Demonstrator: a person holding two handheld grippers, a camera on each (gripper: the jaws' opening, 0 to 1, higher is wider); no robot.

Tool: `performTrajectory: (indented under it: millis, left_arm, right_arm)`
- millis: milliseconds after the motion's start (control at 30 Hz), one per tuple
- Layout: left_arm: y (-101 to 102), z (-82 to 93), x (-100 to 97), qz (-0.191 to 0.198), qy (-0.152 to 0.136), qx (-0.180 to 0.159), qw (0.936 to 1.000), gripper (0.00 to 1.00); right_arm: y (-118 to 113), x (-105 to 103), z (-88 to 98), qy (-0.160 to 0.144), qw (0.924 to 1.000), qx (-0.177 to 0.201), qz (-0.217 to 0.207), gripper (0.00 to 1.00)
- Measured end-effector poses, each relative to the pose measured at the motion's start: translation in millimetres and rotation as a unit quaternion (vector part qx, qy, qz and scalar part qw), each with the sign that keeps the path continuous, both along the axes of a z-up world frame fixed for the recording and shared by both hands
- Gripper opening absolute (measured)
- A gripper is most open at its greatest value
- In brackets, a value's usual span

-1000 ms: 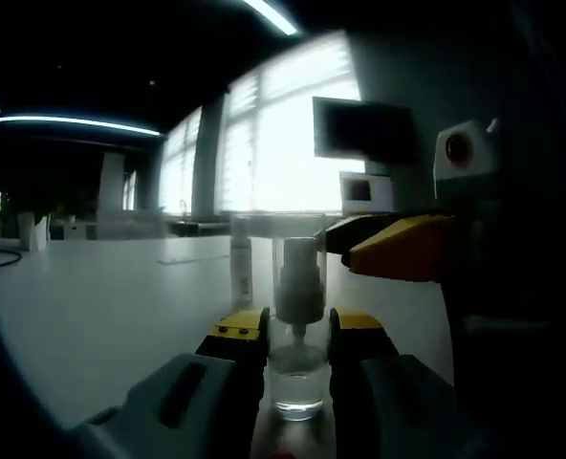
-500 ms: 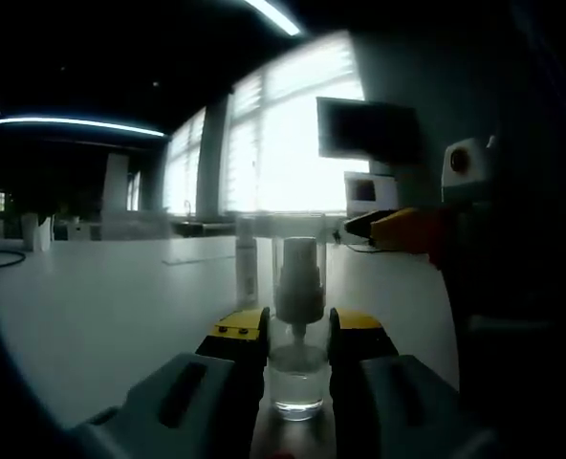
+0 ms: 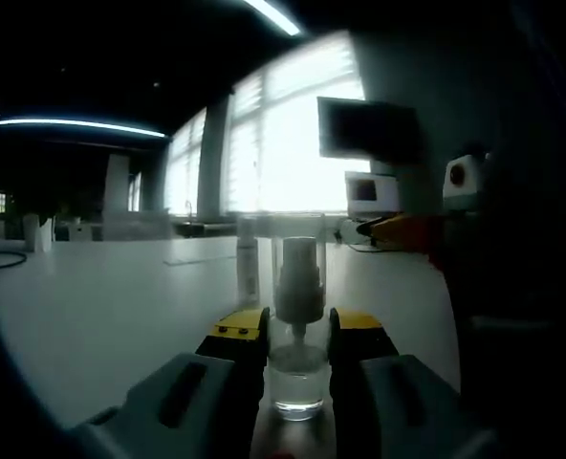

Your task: Clamp pump bottle remove cover press pump head put on cover

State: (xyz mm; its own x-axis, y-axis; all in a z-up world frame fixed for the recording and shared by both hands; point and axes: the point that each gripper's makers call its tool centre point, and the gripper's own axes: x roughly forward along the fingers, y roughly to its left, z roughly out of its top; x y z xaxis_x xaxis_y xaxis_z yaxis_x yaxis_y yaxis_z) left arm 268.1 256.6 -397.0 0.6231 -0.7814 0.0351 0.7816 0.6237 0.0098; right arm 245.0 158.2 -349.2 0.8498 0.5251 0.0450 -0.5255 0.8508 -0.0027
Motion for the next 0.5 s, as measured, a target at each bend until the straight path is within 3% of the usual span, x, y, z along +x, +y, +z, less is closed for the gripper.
performTrajectory:
  millis: [267, 500]
  left_arm:
    - [1.3, 0.3, 0.4, 0.004, 0.000, -0.001, 1.0000, 0.16]
    - [2.1, 0.1, 1.6, 0.010, 0.000, 0.000, 0.9999, 0.16]
  right_arm:
    - [-16.4, 13.2, -7.7, -0.018, 0.9997, 0.002, -0.013, 0.18]
    - [-20.2, 16.1, -18.1, -0.012, 0.9998, 0.008, -0.013, 0.18]
